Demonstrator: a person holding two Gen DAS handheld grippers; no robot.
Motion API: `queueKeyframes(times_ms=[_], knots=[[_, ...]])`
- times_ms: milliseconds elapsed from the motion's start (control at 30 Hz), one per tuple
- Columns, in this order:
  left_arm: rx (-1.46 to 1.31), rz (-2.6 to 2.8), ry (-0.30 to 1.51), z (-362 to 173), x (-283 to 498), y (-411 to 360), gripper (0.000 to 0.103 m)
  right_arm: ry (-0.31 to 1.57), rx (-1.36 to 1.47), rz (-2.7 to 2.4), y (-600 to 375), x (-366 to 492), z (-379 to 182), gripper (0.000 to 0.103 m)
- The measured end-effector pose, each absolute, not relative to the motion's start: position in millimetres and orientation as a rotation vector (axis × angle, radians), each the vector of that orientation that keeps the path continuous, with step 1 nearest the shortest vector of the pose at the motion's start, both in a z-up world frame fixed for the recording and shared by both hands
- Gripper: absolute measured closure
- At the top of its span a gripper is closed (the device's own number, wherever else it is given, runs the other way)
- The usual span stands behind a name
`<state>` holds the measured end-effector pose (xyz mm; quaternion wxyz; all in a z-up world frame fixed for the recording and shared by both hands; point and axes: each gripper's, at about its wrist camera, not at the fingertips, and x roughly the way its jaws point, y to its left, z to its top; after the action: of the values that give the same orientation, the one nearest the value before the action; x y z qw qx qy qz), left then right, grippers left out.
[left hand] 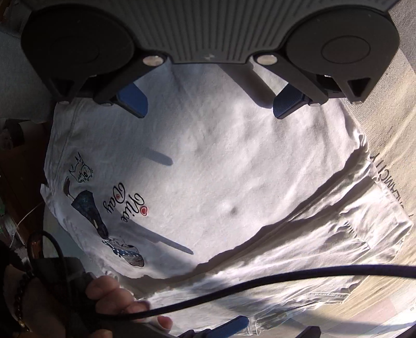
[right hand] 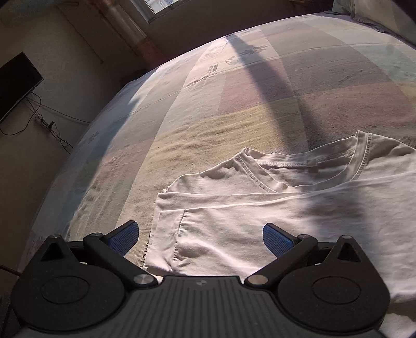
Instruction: Fold clothes
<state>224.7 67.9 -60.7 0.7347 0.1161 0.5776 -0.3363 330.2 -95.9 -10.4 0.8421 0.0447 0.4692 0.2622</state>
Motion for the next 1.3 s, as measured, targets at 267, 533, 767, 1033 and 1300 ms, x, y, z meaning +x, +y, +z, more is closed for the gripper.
queueKeyframes(times_ms=[267, 533, 767, 1033, 1300], knots=[[0.319, -0.704, 1.268, -61, 234, 37, 0.001, 0.968, -0.337, 0.171, -206, 307, -25, 0.0], [0.352, -0.708, 1.238, -51, 252, -27, 0.001, 0.945, -0.388, 0.007, -268, 299, -37, 0.0], [0.374, -0.735, 1.209, -45, 262, -73, 0.001, 0.939, -0.259, -0.028, -300, 299, -48, 0.0], [0.313, -0.68, 1.212, -35, 280, -68, 0.001, 0.927, -0.127, -0.066, -333, 299, -59, 0.0], [0.244, -0.609, 1.221, -41, 286, -56, 0.001, 0.767, -0.53, -0.003, -273, 309, -63, 0.0]])
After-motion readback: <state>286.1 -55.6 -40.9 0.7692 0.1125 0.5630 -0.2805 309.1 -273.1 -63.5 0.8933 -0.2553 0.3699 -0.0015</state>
